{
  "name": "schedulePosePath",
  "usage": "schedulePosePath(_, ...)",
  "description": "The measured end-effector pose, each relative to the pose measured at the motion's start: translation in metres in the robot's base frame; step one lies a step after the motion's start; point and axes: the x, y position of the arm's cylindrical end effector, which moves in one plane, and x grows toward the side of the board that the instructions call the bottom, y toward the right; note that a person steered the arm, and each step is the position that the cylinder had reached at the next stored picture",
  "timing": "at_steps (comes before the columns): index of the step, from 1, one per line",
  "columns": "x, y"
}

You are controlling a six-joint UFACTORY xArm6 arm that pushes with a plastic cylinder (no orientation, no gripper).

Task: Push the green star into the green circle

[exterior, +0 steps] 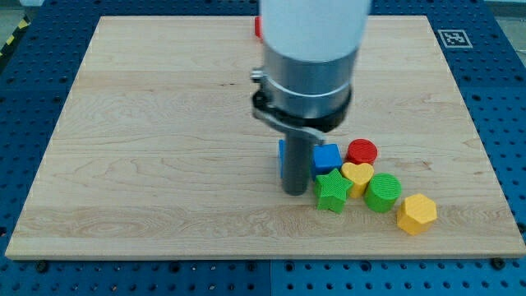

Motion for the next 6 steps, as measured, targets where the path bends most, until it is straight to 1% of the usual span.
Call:
schedulePosePath(1, 0.010, 0.021)
schedulePosePath(2, 0.018, 0.023)
schedulePosePath(4, 0.019, 0.023)
schedulePosePath(6, 0.019, 0.050)
